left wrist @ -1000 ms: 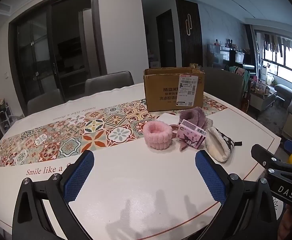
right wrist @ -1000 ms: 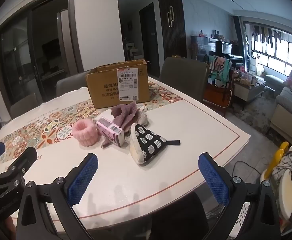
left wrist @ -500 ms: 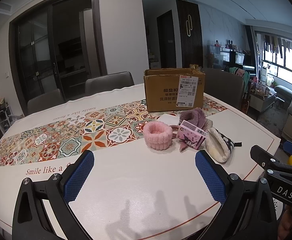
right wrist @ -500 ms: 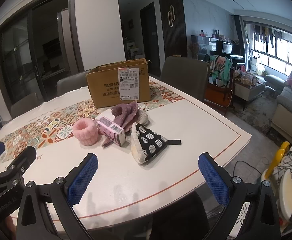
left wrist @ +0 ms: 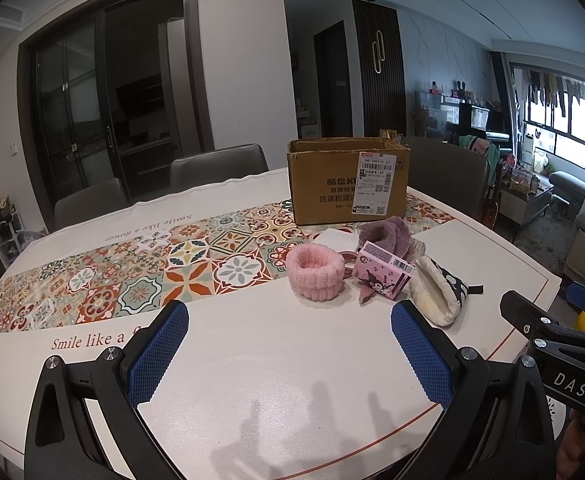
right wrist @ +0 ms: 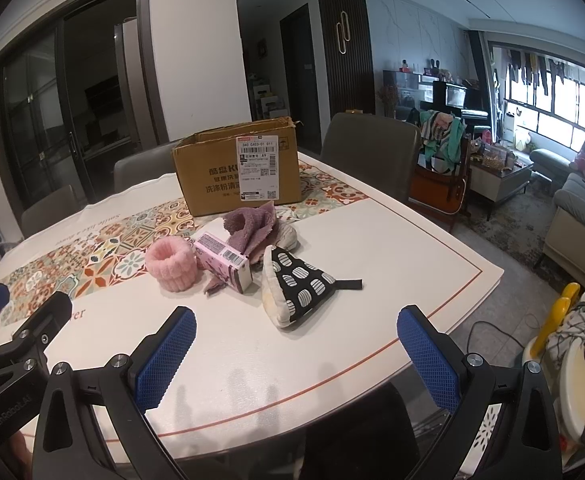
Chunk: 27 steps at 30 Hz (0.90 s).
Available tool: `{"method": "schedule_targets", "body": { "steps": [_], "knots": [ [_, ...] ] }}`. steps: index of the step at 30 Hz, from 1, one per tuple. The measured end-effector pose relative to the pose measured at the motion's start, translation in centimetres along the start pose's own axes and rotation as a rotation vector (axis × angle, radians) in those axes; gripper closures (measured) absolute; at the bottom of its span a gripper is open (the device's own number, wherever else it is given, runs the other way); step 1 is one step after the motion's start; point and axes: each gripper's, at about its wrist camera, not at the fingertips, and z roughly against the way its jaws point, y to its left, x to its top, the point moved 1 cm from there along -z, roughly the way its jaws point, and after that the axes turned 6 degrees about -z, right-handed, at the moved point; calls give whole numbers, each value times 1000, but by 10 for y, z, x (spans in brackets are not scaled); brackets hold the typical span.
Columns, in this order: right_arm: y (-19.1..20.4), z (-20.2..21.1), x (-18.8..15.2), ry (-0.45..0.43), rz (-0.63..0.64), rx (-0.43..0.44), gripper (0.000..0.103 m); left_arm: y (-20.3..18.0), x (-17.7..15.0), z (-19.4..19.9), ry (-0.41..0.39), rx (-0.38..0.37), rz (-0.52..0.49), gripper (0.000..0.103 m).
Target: Organize soft objects
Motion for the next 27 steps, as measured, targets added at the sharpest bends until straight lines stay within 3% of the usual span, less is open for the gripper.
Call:
{"method": "schedule_targets", "body": {
  "steps": [27],
  "knots": [
    [0, -1, 0, 2, -2, 0, 1, -4, 5, 6, -3, -3, -3, 0]
  ]
}}
